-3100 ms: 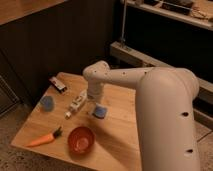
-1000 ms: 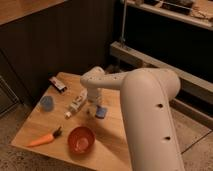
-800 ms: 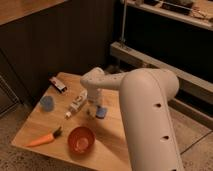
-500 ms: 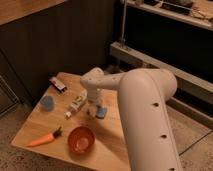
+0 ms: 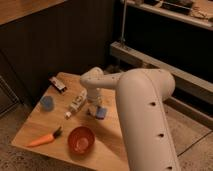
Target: Place the white sponge in the ceramic bowl
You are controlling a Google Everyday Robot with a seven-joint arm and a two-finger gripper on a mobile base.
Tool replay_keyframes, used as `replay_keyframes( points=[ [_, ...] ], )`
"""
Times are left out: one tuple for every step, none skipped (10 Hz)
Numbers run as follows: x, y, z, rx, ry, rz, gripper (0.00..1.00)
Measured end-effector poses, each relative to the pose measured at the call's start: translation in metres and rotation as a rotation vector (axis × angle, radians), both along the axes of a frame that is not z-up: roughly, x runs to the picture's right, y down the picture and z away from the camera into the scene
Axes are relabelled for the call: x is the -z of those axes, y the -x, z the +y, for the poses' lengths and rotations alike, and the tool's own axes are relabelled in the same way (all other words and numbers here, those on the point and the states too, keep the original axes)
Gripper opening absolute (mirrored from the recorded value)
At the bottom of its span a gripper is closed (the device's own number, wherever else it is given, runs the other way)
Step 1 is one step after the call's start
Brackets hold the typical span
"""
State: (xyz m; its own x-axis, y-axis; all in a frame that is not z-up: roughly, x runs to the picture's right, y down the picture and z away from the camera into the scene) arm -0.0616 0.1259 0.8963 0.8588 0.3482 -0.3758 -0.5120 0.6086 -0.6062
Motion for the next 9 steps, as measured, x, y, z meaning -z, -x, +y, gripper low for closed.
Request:
replay_keyframes(
  points=[
    [0.000, 0.000, 0.000, -0.004, 0.004, 0.002, 0.38],
    [0.000, 0.000, -0.001, -0.006, 0.007, 0.003, 0.42],
    [0.001, 0.001, -0.004, -0.010, 0.008, 0.004, 0.53],
    [0.003, 0.001, -0.007, -0.014, 0.005, 0.005, 0.56],
    [0.008, 0.002, -0.015, -0.026, -0.002, 0.002, 0.58],
    [0.012, 0.003, -0.021, -0.034, -0.008, -0.001, 0.58],
    [0.019, 0.005, -0.029, -0.043, -0.017, -0.007, 0.58],
    [0.028, 0.007, -0.038, -0.050, -0.030, -0.015, 0.58],
    [0.034, 0.008, -0.042, -0.050, -0.038, -0.019, 0.58]
  ],
)
